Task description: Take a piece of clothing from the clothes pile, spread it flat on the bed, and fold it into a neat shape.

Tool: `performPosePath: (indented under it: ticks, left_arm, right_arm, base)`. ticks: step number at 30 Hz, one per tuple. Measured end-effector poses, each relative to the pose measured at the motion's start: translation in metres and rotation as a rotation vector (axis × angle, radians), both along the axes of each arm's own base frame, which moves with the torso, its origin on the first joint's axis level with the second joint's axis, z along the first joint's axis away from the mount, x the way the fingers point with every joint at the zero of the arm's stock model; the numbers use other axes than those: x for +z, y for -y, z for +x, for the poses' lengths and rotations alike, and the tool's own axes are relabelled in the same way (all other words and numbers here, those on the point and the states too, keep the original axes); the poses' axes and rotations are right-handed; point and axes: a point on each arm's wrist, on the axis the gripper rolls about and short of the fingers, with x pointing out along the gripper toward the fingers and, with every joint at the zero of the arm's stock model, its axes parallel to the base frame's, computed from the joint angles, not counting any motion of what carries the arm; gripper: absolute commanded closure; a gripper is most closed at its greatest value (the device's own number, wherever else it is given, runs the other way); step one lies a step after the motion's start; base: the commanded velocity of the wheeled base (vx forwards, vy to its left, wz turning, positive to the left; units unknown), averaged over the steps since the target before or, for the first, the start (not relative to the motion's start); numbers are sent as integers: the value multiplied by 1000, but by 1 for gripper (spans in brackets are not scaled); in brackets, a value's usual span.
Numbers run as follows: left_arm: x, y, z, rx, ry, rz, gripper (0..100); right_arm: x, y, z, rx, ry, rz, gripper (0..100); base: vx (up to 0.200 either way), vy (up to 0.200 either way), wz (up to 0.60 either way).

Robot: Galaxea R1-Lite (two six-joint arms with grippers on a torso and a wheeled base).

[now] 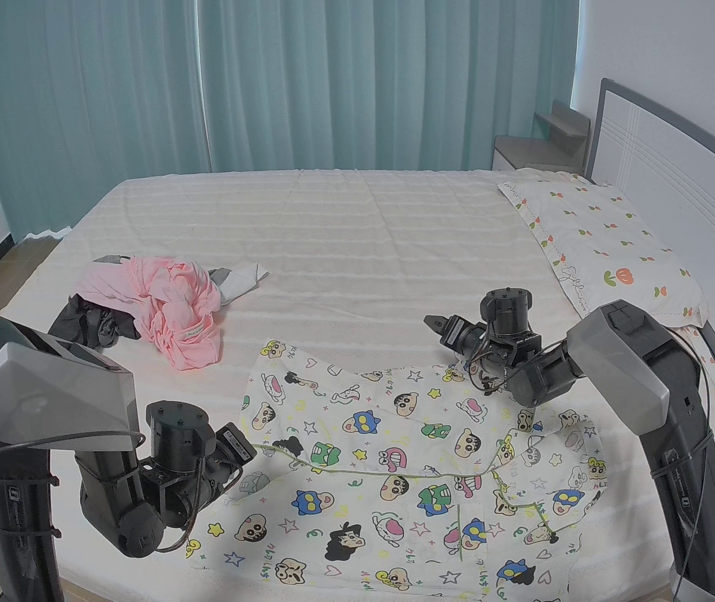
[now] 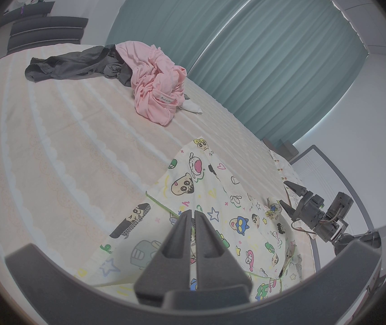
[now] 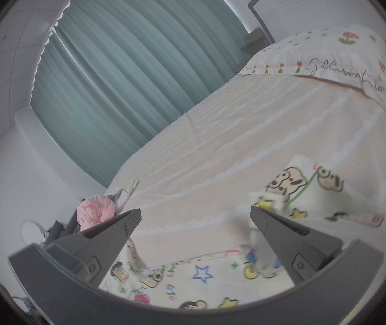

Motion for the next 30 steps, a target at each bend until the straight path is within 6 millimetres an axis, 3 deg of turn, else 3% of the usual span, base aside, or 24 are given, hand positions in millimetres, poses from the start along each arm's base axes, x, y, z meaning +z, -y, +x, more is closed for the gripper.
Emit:
performPosePath:
  ticks: [6, 12, 15, 23, 30]
  left_arm:
    - [0, -1, 0, 3, -1, 0, 100]
    - [-1, -1, 0, 3, -2, 0, 100]
    - [0, -1, 0, 3, -2, 0, 100]
    - [0, 0, 0, 1, -1, 1, 100]
    - [0, 0, 0, 1, -1, 1, 100]
  right_arm:
    - [4, -28, -5, 26, 6, 68, 0]
    - [2, -32, -6, 10, 15, 68, 0]
    - [4, -26, -3, -42, 27, 58, 0]
    - [12, 19, 13, -168, 42, 47, 0]
    - [-5, 32, 15, -202, -7, 18, 0]
  base:
    - [0, 0, 0]
    - [0, 0, 0]
    - [0, 0, 0]
    - [0, 0, 0]
    - [0, 0, 0]
